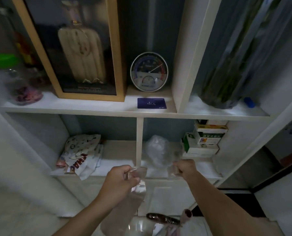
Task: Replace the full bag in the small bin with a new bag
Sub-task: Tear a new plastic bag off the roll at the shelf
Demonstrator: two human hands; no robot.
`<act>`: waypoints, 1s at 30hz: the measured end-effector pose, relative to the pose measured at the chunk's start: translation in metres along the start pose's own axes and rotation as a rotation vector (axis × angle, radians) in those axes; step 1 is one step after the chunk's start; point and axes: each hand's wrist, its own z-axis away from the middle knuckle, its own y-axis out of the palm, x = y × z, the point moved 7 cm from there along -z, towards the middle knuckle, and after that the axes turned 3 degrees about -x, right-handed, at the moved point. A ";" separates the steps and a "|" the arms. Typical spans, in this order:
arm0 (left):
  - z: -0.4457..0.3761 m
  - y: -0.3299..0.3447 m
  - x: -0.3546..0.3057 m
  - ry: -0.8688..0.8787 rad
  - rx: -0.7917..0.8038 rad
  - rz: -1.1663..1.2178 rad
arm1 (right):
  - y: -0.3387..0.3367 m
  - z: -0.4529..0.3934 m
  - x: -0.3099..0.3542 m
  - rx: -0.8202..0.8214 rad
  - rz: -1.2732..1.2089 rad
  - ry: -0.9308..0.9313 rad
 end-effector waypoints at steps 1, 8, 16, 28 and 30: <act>-0.005 0.001 0.000 -0.016 -0.005 0.016 | 0.001 0.001 0.006 -0.002 0.063 -0.017; -0.023 0.005 -0.002 -0.089 -0.055 0.080 | 0.001 -0.019 0.026 -0.118 0.474 -0.204; -0.024 0.004 -0.011 -0.094 -0.070 0.087 | 0.001 -0.002 0.042 -0.227 0.489 -0.415; 0.027 -0.026 -0.033 0.008 -0.010 0.172 | 0.018 0.220 0.036 0.573 -0.101 -0.597; 0.044 -0.038 -0.041 0.065 0.012 0.176 | 0.025 0.262 0.025 0.715 -0.056 -0.646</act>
